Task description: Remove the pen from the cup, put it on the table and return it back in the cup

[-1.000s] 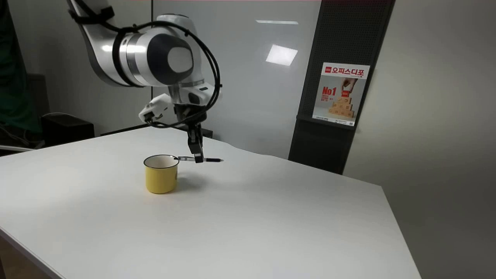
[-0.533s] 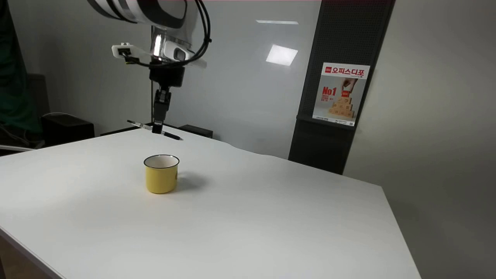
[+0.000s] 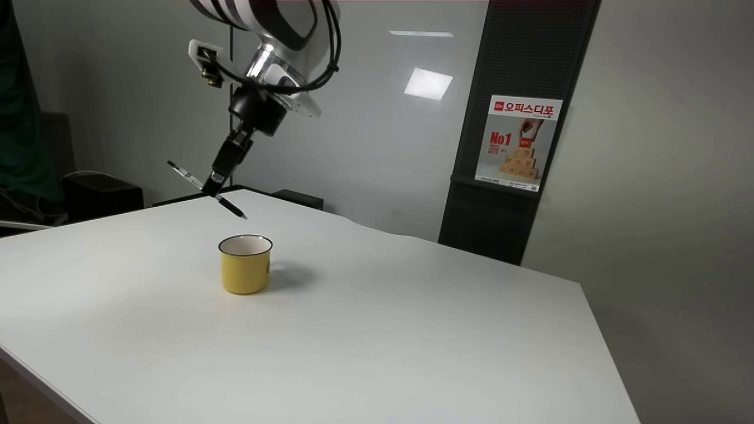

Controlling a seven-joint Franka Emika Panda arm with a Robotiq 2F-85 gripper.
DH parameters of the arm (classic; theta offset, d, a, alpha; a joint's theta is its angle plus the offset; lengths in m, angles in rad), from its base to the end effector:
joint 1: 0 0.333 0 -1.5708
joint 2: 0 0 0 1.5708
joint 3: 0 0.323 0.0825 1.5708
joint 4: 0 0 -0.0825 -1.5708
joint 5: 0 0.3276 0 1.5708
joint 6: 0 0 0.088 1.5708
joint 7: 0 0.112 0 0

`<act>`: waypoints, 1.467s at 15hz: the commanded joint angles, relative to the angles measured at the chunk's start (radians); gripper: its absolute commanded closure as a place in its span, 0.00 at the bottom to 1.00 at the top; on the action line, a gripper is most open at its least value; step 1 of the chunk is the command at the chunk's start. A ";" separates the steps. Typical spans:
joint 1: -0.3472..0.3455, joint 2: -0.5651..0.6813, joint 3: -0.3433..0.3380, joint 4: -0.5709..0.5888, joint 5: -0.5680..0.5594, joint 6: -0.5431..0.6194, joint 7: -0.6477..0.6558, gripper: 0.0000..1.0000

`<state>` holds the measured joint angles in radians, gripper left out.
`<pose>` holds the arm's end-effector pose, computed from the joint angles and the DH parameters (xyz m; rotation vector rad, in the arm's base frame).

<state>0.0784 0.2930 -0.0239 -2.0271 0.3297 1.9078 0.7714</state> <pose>0.5047 0.0528 0.3207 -2.6730 1.2788 0.7324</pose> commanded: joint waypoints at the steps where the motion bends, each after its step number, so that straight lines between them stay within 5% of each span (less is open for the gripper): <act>1: -0.029 0.123 0.025 0.139 0.081 -0.109 -0.051 0.97; 12: -0.040 0.360 0.041 0.377 0.165 -0.135 -0.214 0.97; 22: -0.083 0.447 0.032 0.465 0.202 -0.176 -0.239 0.97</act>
<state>0.0126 0.7081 0.0067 -1.6178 0.5130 1.7745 0.5342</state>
